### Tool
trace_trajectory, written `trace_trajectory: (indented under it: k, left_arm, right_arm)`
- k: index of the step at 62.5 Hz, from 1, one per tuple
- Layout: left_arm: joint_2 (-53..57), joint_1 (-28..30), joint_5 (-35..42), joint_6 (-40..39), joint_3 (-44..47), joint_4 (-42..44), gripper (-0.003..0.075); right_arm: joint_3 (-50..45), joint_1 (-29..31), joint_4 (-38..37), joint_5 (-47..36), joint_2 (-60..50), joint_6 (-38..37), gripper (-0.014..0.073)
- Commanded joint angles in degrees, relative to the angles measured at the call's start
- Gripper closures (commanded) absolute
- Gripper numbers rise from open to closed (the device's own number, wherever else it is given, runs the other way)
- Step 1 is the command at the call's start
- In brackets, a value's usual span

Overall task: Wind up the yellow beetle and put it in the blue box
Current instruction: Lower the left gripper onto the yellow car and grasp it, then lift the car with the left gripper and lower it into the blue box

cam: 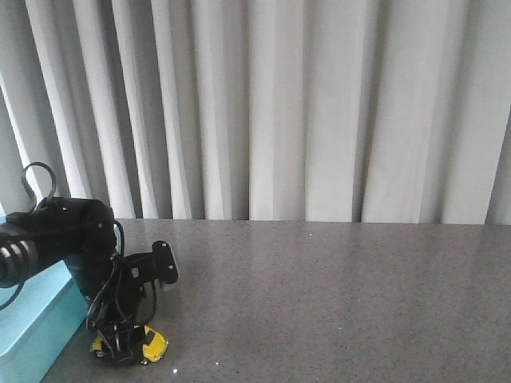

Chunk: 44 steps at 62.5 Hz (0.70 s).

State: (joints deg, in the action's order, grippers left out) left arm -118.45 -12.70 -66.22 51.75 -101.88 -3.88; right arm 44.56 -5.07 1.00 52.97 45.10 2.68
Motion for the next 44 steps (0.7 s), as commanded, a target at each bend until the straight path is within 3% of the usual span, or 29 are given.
trace_trajectory:
  k: [1,12,34,44]
  left_arm:
    - [1.93,0.07,0.85,0.45,-2.40,-0.41,0.0190]
    - [0.79,0.07,0.40,0.50,-2.46,1.42,0.0236]
    - [0.81,0.07,-0.45,-0.58,-2.46,0.51,0.0490]
    - [2.19,0.07,-1.33,-1.24,-2.46,-3.16,0.0514]
  right_arm:
    - [1.60,0.01,-0.40,-2.79,-0.23,0.28,0.0057]
    - [1.60,0.01,-0.40,-2.79,-0.23,0.28,0.0057]
    - [1.60,0.01,-0.40,-2.79,-0.23,0.28,0.0057]
    - [1.60,0.01,-0.40,-2.79,-0.23,0.28,0.0057]
